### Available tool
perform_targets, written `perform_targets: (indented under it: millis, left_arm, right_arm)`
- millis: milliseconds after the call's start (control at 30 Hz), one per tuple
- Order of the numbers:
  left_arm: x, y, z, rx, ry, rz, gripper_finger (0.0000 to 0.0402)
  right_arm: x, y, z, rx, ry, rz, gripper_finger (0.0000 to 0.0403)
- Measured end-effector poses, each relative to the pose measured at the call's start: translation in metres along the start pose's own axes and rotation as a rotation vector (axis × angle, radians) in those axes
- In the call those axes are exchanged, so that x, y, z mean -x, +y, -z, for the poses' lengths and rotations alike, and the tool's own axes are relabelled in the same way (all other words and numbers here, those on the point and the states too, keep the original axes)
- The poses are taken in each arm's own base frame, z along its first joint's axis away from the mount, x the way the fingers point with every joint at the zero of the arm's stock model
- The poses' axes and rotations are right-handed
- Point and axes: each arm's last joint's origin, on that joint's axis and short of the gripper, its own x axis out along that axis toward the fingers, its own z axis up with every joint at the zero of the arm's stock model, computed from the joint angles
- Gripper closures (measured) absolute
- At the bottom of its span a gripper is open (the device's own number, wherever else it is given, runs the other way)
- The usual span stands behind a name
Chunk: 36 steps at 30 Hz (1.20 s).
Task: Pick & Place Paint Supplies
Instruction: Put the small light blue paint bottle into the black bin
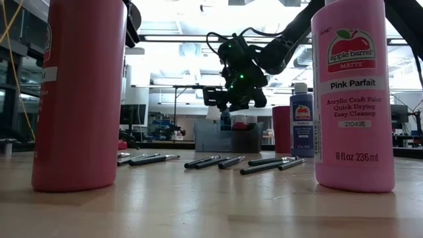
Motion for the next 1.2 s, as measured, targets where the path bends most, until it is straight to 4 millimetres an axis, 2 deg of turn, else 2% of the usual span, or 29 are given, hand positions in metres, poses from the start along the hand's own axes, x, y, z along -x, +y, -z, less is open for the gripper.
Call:
perform_targets:
  millis: [367,633,767,1067,1200]
  left_arm:
    - [0.0,0.0,0.0,0.0,0.0,0.0,0.0169]
    - [0.0,0.0,0.0,0.0,-0.001,0.008,0.0169]
    - [0.0,0.0,0.0,0.0,-0.001,0.011,0.0169]
    - [0.0,0.0,0.0,-0.002,0.002,0.011,0.0169]
    - [0.0,0.0,0.0,0.004,-0.005,0.015,0.0169]
  right_arm:
    - [-0.002,-0.002,-0.001,-0.014,0.001,-0.015,0.0185]
    - [-0.001,0.0,-0.003,-0.009,0.022,-0.071,0.0184]
    - [0.004,0.001,-0.007,0.063,0.066,-0.193,0.0188]
    - [0.025,0.002,-0.042,0.331,0.241,-0.444,0.0192]
    - [0.033,0.002,-0.062,0.371,0.321,-0.47,0.0192]
